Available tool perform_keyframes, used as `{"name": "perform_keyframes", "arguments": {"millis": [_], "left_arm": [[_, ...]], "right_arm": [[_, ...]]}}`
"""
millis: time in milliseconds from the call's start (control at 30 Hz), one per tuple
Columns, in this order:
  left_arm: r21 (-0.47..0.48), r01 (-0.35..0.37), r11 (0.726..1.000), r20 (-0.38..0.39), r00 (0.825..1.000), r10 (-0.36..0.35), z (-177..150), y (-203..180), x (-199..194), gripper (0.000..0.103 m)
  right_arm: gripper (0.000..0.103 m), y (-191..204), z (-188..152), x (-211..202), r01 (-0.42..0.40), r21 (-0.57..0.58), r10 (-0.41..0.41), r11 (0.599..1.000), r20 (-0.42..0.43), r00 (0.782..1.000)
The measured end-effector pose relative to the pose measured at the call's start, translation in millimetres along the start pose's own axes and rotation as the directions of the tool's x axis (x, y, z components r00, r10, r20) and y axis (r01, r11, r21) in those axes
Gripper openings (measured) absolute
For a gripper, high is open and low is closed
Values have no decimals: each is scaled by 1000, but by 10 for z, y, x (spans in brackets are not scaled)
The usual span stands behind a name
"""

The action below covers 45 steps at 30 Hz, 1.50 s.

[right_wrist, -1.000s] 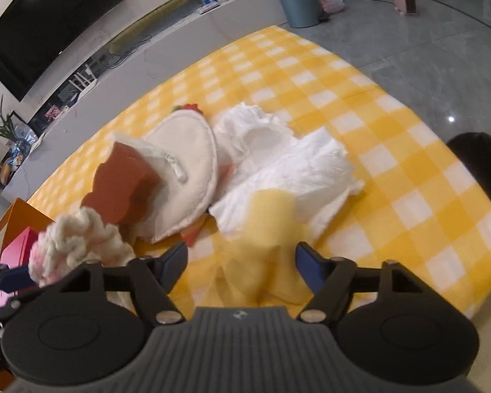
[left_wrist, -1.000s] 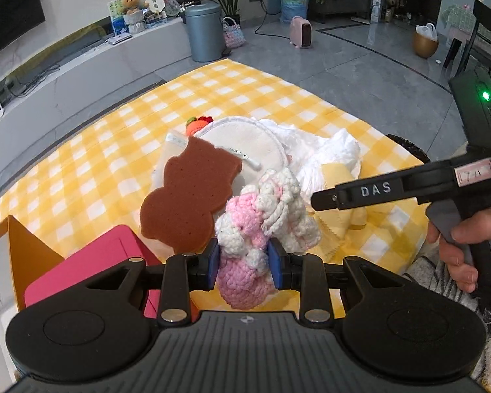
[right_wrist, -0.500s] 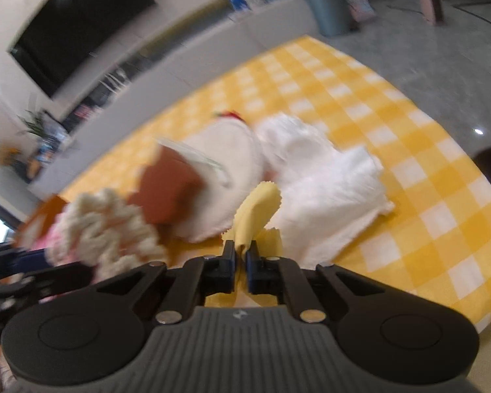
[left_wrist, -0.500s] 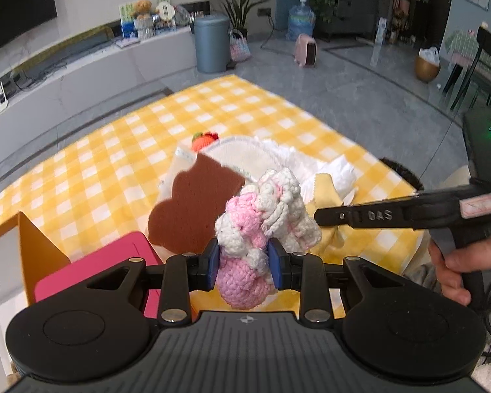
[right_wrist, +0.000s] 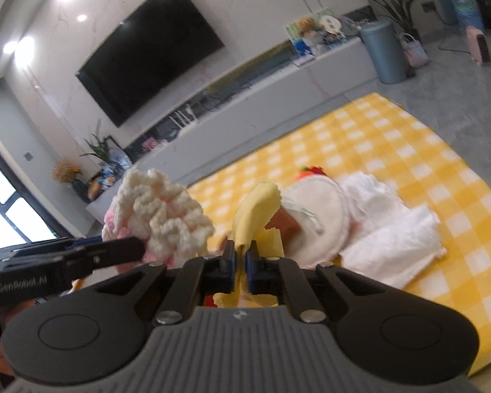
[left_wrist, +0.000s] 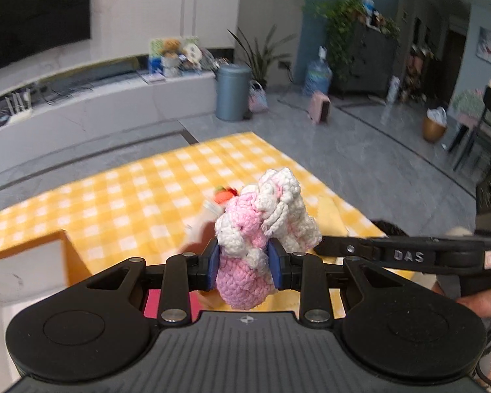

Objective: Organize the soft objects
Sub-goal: 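Lift and carry the crocheted piece and yellow cloth over the white box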

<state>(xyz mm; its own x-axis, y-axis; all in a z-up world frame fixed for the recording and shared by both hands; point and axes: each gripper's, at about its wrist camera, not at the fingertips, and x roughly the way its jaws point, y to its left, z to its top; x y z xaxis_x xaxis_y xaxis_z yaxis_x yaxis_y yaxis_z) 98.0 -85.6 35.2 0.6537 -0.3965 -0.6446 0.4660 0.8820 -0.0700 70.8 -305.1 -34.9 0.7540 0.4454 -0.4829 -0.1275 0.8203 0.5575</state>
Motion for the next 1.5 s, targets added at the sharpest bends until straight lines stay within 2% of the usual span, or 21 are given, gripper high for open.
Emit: {"name": "perform_keyframes", "arguments": {"millis": [200, 300, 500, 600, 667, 733, 800, 867, 967, 1033, 1100, 1167, 1267, 1433, 1500], "left_arm": [[-78, -51, 996, 67, 996, 56, 54, 334, -379, 35], [-89, -126, 988, 126, 983, 136, 0, 504, -622, 35], [-184, -195, 963, 178, 957, 228, -168, 856, -1022, 35], [-236, -223, 946, 194, 943, 271, -286, 1004, -1120, 35], [-310, -180, 933, 202, 947, 250, -407, 1176, -1155, 35], [-382, -142, 913, 197, 953, 231, -527, 1373, -1152, 35], [-426, -158, 891, 186, 948, 257, -623, 1511, -1149, 35], [-439, -179, 880, 180, 943, 281, -680, 1618, -1123, 35], [-472, -176, 864, 143, 952, 272, -795, 1857, -1115, 35], [-463, -173, 869, 131, 957, 260, -835, 1932, -1081, 35], [-391, -209, 896, 150, 947, 286, -881, 1909, -1091, 35], [-389, -234, 891, 139, 941, 308, -986, 1936, -1174, 35], [-417, -175, 892, 122, 962, 245, -1015, 2000, -1176, 35], [-423, -182, 888, 116, 961, 252, -1044, 2084, -1204, 35], [-437, -160, 885, 109, 967, 229, -1075, 2150, -1186, 35]], "right_arm": [[4, 325, 39, -80, -62, -32, 64, 998, 48, 997], [4, 545, 43, -92, -99, -49, 102, 994, 65, 993], [4, 1136, -5, -33, -150, -130, 160, 980, 71, 985], [5, 1429, -110, 82, -238, -186, 242, 953, 1, 970], [5, 1620, -222, 189, -316, -224, 306, 922, -76, 949], [5, 1798, -321, 304, -334, -257, 310, 907, -130, 942], [5, 1959, -409, 419, -334, -292, 294, 896, -171, 940], [5, 2095, -503, 545, -338, -321, 279, 884, -216, 936], [5, 2260, -655, 745, -320, -364, 227, 875, -275, 934], [5, 2358, -799, 892, -283, -401, 154, 871, -325, 933], [5, 2469, -954, 990, -255, -474, 76, 843, -365, 928], [4, 2583, -1040, 1077, -234, -538, 8, 810, -387, 922], [4, 2742, -1106, 1209, -222, -632, -76, 743, -409, 909], [4, 2929, -1054, 1424, -208, -730, -201, 651, -430, 880], [4, 2993, -1080, 1470, -204, -768, -255, 607, -431, 865]]}}
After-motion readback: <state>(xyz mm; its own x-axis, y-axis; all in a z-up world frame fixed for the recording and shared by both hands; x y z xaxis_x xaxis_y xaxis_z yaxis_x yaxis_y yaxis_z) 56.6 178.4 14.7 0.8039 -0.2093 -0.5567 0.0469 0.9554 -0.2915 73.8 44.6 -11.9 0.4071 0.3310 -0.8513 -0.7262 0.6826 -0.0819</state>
